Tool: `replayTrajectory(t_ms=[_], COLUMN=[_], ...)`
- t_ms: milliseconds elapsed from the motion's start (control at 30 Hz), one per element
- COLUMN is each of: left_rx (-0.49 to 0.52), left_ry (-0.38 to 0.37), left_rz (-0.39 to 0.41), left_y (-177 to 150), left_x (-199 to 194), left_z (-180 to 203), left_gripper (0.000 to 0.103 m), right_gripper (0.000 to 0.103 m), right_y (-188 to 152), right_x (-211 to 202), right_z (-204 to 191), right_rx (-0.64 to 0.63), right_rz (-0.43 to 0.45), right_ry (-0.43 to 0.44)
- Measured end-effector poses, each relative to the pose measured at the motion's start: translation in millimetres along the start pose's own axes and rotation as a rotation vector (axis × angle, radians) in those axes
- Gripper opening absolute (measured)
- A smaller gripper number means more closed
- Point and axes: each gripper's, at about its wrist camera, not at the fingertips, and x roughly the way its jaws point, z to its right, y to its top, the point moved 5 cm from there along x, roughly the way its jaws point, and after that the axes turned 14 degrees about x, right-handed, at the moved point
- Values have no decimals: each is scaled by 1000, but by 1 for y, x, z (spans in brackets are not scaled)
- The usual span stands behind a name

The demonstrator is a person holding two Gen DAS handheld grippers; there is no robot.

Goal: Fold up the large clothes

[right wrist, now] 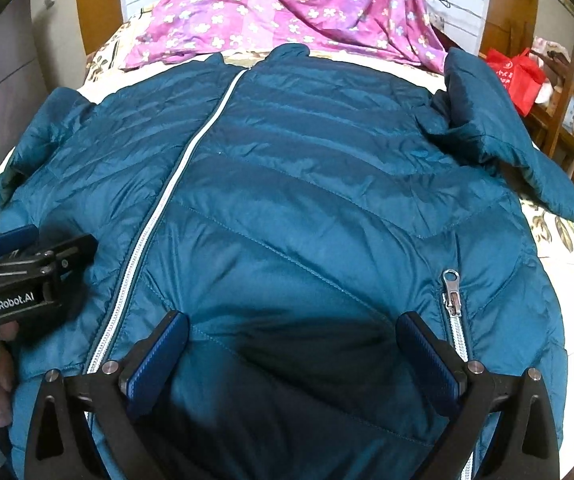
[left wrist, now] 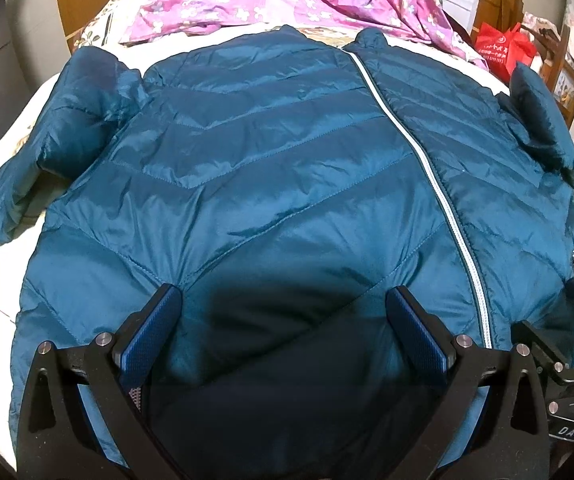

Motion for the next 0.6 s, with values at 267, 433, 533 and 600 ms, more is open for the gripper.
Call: replayTrajectory(t_ms=[267,433,533,600], left_rx=[2,1,-1,-2], left_ry=[2,0,-1,-2], left_rz=[3,3,7,12], left_y=[0,0,0,0], left_x=[0,0,-1,-2], left_z=[0,0,0,0], left_gripper=[103,103,103,103], right_gripper=[103,103,103,103], right_y=[0,1,7,14], right_x=[-1,-5,-29,-52], right_z=[1,-1,-6,-8], right_rx=[22,7,-12,-18], right_rz=[16,29,138,246], right_ry=[7,-13,3,24])
